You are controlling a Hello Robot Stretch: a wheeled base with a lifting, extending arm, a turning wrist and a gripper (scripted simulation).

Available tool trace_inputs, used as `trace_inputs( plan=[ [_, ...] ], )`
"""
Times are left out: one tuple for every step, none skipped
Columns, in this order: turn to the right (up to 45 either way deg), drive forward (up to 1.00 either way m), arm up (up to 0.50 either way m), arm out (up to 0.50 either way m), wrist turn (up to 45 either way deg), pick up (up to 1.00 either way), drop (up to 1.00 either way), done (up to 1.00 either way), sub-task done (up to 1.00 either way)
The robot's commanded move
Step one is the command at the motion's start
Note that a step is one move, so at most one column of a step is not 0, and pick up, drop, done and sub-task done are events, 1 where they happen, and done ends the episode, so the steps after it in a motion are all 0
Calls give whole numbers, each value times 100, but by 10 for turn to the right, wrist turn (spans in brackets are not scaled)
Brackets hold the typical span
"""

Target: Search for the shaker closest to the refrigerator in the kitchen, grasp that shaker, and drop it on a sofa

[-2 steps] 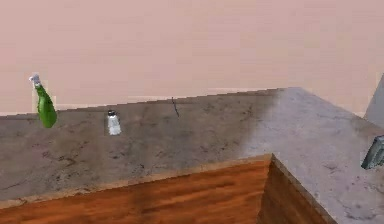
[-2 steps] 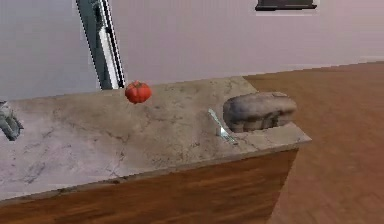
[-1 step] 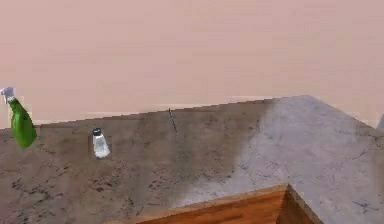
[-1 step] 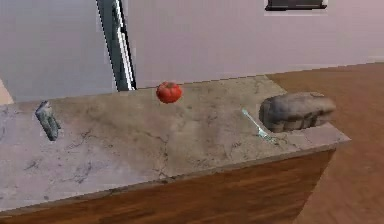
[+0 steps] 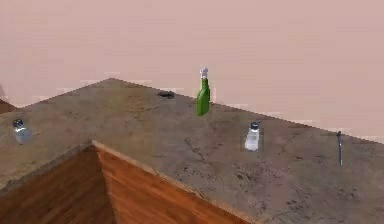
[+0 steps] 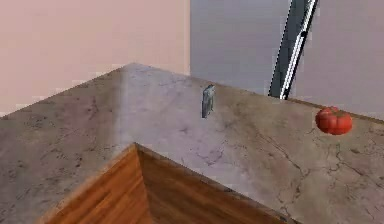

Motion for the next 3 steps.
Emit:
trace_inputs(
  plan=[
    [-450,0,0,0,0,0,0,0,0],
    [-240,0,0,0,0,0,0,0,0],
    [0,0,50,0,0,0,0,0,0]
  ],
)
